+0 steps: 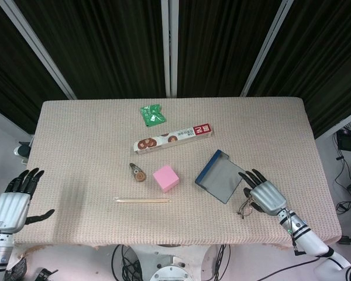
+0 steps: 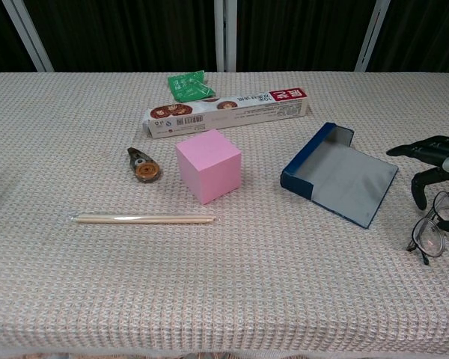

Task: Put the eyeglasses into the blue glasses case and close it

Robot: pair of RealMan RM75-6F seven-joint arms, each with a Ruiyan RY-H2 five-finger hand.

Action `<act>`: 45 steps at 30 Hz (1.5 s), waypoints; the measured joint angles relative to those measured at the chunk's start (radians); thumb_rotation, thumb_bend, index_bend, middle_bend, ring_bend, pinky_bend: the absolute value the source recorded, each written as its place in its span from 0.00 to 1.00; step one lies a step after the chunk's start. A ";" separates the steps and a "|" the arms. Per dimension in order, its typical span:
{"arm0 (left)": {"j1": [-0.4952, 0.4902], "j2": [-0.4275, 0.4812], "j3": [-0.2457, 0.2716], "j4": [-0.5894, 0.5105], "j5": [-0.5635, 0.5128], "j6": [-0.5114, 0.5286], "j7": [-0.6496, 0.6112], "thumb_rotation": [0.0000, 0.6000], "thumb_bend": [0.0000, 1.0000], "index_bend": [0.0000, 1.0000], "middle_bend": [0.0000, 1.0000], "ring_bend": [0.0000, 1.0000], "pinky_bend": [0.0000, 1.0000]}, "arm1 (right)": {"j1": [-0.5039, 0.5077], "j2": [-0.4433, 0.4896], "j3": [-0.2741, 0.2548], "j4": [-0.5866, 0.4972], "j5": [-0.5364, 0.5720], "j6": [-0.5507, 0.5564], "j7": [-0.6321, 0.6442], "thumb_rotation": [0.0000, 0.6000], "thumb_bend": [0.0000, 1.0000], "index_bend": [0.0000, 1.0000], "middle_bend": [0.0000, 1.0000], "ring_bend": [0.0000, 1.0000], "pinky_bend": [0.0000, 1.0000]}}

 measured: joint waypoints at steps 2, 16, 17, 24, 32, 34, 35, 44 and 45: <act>0.000 0.001 0.001 0.000 0.000 -0.001 0.000 0.77 0.08 0.07 0.06 0.07 0.19 | 0.002 -0.003 0.000 0.002 0.003 0.000 0.002 1.00 0.22 0.53 0.00 0.00 0.00; 0.004 0.003 0.005 0.005 -0.016 -0.015 -0.011 0.84 0.10 0.07 0.06 0.07 0.19 | 0.021 -0.011 -0.006 0.003 0.023 -0.034 -0.010 1.00 0.36 0.56 0.01 0.00 0.00; 0.004 0.003 0.005 0.006 -0.016 -0.016 -0.013 0.83 0.10 0.07 0.06 0.07 0.19 | 0.022 -0.012 -0.006 0.003 0.024 -0.034 -0.009 1.00 0.37 0.56 0.01 0.00 0.00; 0.004 0.002 0.006 0.013 -0.015 -0.017 -0.021 0.82 0.10 0.07 0.06 0.07 0.19 | 0.020 -0.021 -0.005 0.009 0.027 -0.019 -0.004 1.00 0.46 0.64 0.02 0.00 0.00; 0.006 0.001 0.008 0.021 -0.015 -0.019 -0.031 0.81 0.10 0.07 0.06 0.07 0.19 | 0.028 -0.029 0.007 0.007 0.031 -0.005 0.015 1.00 0.48 0.67 0.03 0.00 0.00; 0.007 0.003 0.008 0.023 -0.017 -0.019 -0.033 0.80 0.11 0.07 0.06 0.07 0.19 | 0.036 -0.032 0.017 0.000 0.031 -0.002 0.017 1.00 0.48 0.67 0.03 0.00 0.00; 0.007 0.004 0.008 0.023 -0.017 -0.019 -0.034 0.80 0.11 0.07 0.06 0.07 0.19 | 0.043 -0.034 0.025 -0.005 0.031 0.000 0.015 1.00 0.48 0.67 0.03 0.00 0.00; 0.007 0.006 0.007 0.035 -0.021 -0.022 -0.049 0.79 0.10 0.07 0.06 0.07 0.19 | 0.115 -0.093 0.101 -0.022 0.063 -0.038 -0.084 1.00 0.46 0.67 0.03 0.00 0.00; 0.008 0.005 0.007 0.036 -0.022 -0.023 -0.051 0.80 0.10 0.07 0.06 0.07 0.19 | 0.123 -0.105 0.109 -0.018 0.070 -0.046 -0.092 1.00 0.46 0.67 0.03 0.00 0.00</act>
